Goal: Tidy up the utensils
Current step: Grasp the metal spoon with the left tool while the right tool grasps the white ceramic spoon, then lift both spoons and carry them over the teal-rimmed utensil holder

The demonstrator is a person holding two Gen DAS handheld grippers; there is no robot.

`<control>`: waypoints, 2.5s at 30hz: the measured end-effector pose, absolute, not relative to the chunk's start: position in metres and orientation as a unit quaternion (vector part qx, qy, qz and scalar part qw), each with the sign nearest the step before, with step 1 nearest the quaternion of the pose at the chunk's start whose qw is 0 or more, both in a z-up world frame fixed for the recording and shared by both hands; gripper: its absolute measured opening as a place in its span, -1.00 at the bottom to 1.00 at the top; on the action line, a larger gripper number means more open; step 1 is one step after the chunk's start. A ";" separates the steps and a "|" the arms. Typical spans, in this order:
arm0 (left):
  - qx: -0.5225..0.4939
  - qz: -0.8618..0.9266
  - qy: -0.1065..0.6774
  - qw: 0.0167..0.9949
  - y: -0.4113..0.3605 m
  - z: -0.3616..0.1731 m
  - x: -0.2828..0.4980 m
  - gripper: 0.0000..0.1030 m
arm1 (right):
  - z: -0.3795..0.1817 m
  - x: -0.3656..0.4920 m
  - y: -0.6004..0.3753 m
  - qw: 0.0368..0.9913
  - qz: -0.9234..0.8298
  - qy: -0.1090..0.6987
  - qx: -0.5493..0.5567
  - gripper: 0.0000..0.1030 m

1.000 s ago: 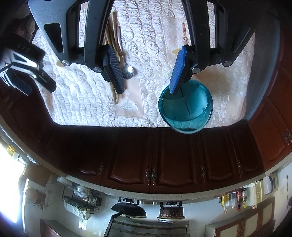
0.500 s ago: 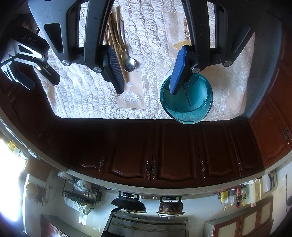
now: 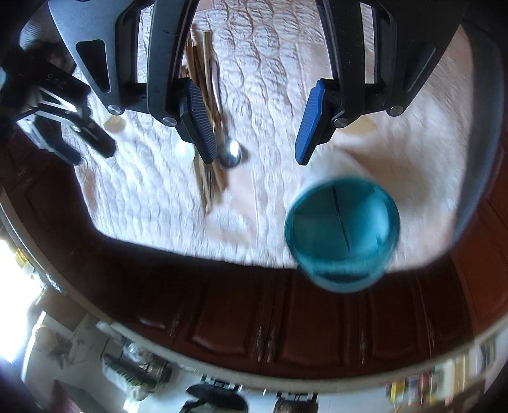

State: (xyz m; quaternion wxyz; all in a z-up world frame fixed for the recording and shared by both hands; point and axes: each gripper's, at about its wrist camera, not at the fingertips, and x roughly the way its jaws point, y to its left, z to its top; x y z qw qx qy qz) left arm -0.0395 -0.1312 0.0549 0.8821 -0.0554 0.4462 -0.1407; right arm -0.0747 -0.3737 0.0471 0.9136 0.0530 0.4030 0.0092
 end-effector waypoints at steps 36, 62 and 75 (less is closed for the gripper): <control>0.021 -0.241 0.504 0.829 -0.208 -0.058 0.030 -0.93 | -0.078 -0.024 -0.455 0.805 0.229 0.501 0.220 -0.88; 0.018 -0.283 0.506 0.815 -0.197 -0.055 0.019 -0.95 | -0.064 -0.053 -0.428 0.825 0.271 0.481 0.120 -0.92; -0.026 -0.296 0.433 0.851 -0.136 0.037 -0.027 -0.96 | 0.034 -0.072 -0.422 0.889 0.247 0.373 0.101 -0.96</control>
